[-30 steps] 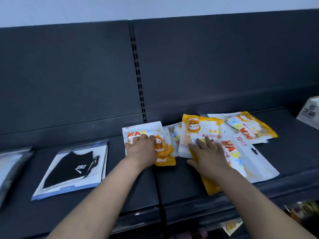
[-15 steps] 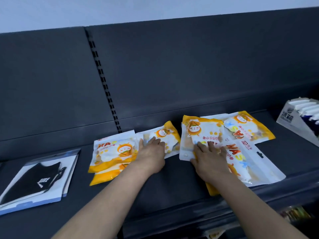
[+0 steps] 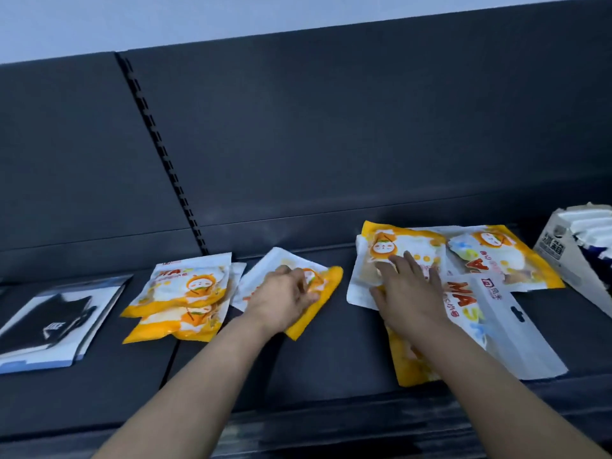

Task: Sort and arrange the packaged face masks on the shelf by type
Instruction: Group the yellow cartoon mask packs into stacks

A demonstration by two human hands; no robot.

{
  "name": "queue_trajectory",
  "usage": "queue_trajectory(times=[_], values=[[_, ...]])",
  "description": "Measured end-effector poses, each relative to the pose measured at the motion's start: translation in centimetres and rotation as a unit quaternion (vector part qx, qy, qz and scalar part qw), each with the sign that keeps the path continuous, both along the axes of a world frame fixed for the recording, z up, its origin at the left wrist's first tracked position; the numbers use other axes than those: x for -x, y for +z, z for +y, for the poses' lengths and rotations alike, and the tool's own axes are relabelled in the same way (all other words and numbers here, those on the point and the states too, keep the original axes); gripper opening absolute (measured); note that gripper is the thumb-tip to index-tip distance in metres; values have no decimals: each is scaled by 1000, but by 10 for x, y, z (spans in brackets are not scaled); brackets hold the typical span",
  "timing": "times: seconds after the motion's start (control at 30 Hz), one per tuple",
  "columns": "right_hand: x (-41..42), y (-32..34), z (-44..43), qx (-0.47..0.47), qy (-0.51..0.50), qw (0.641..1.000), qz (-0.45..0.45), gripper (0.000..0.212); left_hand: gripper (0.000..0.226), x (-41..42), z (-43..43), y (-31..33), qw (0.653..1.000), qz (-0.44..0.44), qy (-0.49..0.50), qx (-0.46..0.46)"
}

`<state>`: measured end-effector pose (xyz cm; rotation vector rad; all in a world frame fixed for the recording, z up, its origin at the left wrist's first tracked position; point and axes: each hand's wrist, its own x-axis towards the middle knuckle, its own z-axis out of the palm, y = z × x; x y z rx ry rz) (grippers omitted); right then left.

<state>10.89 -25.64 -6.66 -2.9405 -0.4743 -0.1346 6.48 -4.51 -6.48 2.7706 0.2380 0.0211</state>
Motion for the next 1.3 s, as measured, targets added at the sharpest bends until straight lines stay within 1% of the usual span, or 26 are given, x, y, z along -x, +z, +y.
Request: queue_trajectory(times=[0.03,0.13,0.17,0.27,0.3,0.37,0.47,0.53,0.57,0.63,0.67,0.73,0.9,0.97,1.03,1.1,1.2,1.27,1.3], values=[[-3,0,-2,4,11,1000,5,49,38,5,0,1,1000,5,-7,3],[-7,2,-4,24,37,998,32,48,54,13,4,1,997,53,-9,-54],[-8,1,-5,30,47,997,44,46,57,13,5,3,996,64,-17,-58],[-10,2,-8,35,82,994,70,40,65,14,5,12,995,76,-55,-37],[-10,2,-10,33,93,993,72,38,66,14,5,14,995,83,-54,-29],[-11,2,-13,21,111,991,70,34,60,15,8,16,995,88,-38,-15],[-8,2,-19,-27,130,988,75,31,50,9,6,15,997,75,3,-18],[-8,3,-25,-82,121,988,42,30,46,0,-11,18,998,27,44,-32],[-9,4,-30,-91,109,990,14,30,46,-7,-22,20,998,-6,61,-28],[-12,6,-42,-77,79,994,-10,35,47,-21,-46,22,997,-57,59,-3],[-12,6,-47,-68,67,995,-1,38,44,-28,-57,21,997,-62,47,11],[-14,4,-58,-58,51,997,25,43,35,-44,-77,19,998,-46,35,39],[-19,-4,-75,-38,72,996,35,46,36,-81,-103,9,990,-9,114,83],[-21,-6,-78,-37,72,996,39,47,35,-87,-104,8,977,-16,159,140],[-23,-6,-81,-53,70,996,36,46,23,-88,-100,14,957,-53,179,220],[-25,-1,-83,-84,72,994,5,43,10,-89,-92,25,944,-77,176,269],[-26,18,-76,-140,90,985,-56,36,14,-81,-73,48,942,-89,163,280],[-27,31,-66,-180,106,975,-78,38,13,-70,-57,59,944,-88,144,283],[-27,36,-60,-198,115,970,-78,42,11,-63,-50,64,946,-85,130,283]])
